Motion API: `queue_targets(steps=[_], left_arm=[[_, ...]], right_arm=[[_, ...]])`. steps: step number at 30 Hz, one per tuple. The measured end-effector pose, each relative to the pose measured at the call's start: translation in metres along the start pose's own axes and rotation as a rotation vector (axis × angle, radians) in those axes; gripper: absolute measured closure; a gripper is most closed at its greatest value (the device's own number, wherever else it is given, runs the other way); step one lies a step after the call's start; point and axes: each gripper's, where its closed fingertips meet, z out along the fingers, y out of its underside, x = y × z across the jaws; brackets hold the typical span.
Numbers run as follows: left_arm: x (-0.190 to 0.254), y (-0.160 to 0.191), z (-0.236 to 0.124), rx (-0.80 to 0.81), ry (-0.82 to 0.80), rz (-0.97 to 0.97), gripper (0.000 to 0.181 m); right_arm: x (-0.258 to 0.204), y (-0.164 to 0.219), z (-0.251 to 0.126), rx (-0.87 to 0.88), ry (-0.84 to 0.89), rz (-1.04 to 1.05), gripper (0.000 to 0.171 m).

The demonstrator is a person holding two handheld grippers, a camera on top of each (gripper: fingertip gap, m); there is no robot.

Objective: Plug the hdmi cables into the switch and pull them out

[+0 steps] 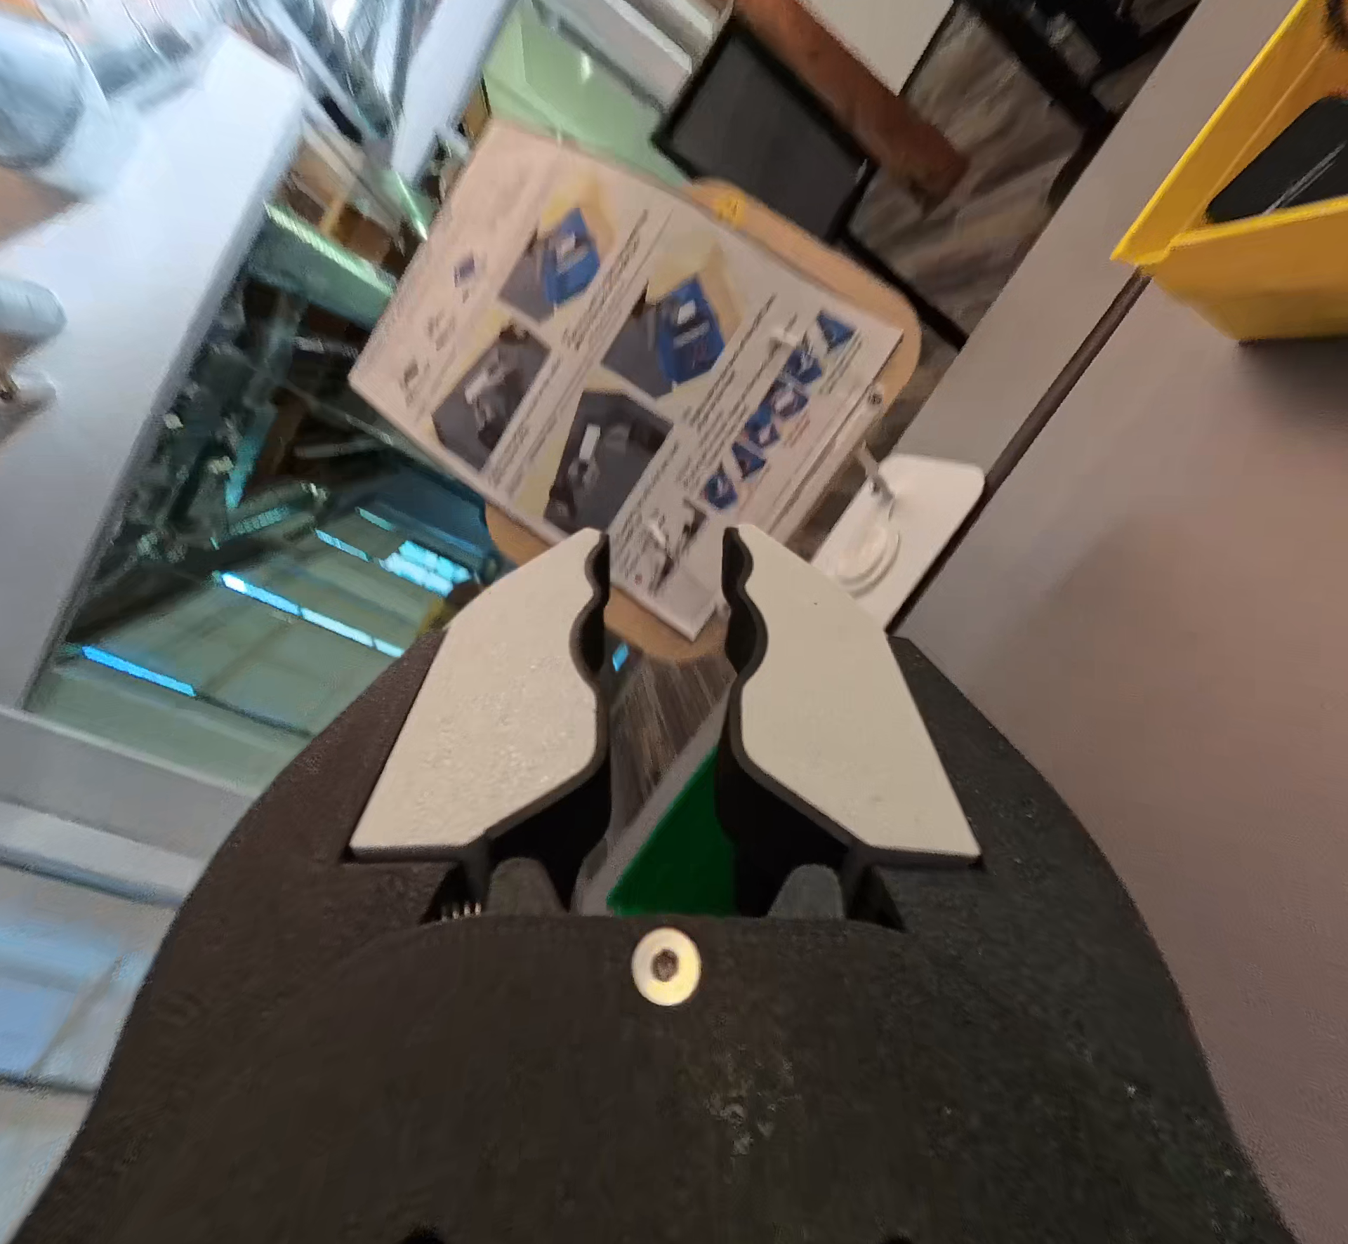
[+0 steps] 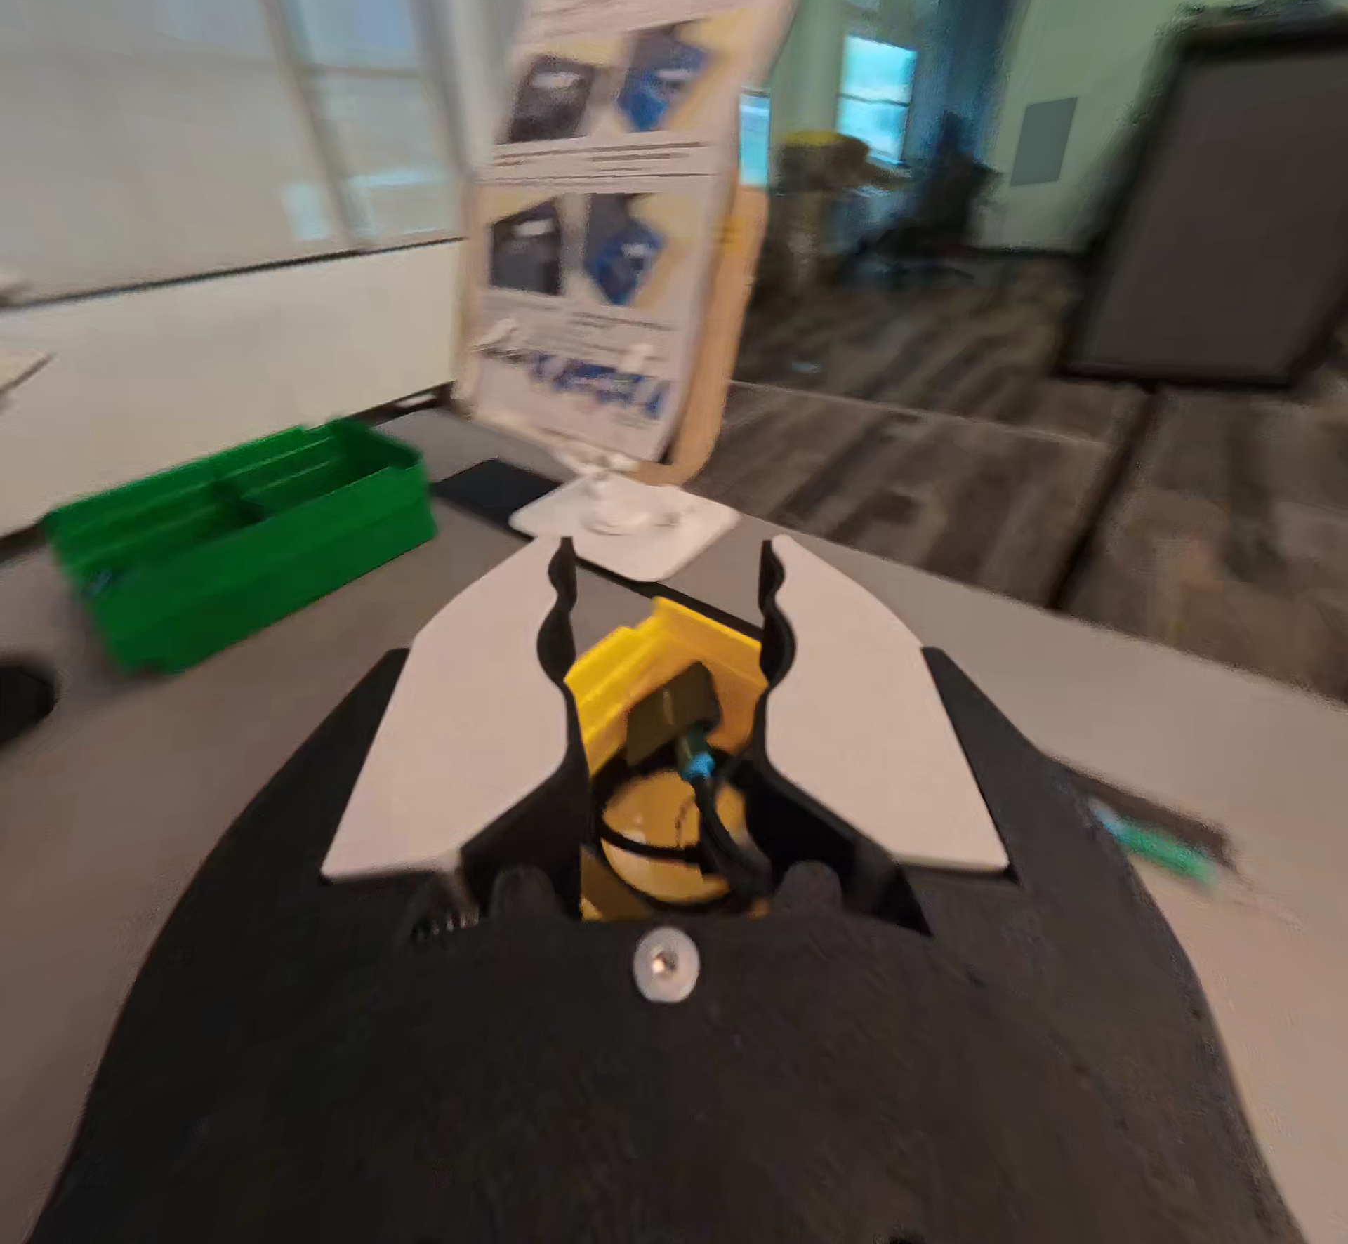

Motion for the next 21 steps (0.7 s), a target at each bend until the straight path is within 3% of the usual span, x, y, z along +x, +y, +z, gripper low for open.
queue_targets(steps=[2, 4, 7, 10, 13, 16, 21], left_arm=[[-0.016, 0.036, -0.003, -0.138, 0.035, -0.080, 0.152], [-0.032, 0.083, -0.010, -0.310, 0.066, -0.216, 0.152], [-0.052, 0.157, -0.025, -0.548, 0.063, -0.497, 0.151], [-0.060, 0.214, -0.038, -0.703, 0.055, -0.684, 0.152], [-0.065, 0.256, -0.052, -0.826, 0.019, -0.714, 0.152], [-0.059, 0.284, -0.063, -0.926, 0.024, -0.766, 0.148], [-0.043, 0.315, -0.070, -1.035, 0.079, -0.837, 0.145]], right_arm=[[0.028, 0.009, -0.032, -0.143, 0.238, 0.165, 0.125], [0.028, 0.043, -0.065, -0.398, 0.358, 0.266, 0.128], [0.032, 0.079, -0.100, -0.648, 0.487, 0.189, 0.128], [0.038, 0.103, -0.101, -0.740, 0.480, 0.246, 0.126], [0.045, 0.136, -0.103, -0.906, 0.493, 0.278, 0.123], [0.047, 0.167, -0.106, -1.067, 0.486, 0.306, 0.135], [0.037, 0.199, -0.098, -1.199, 0.391, 0.400, 0.137]])
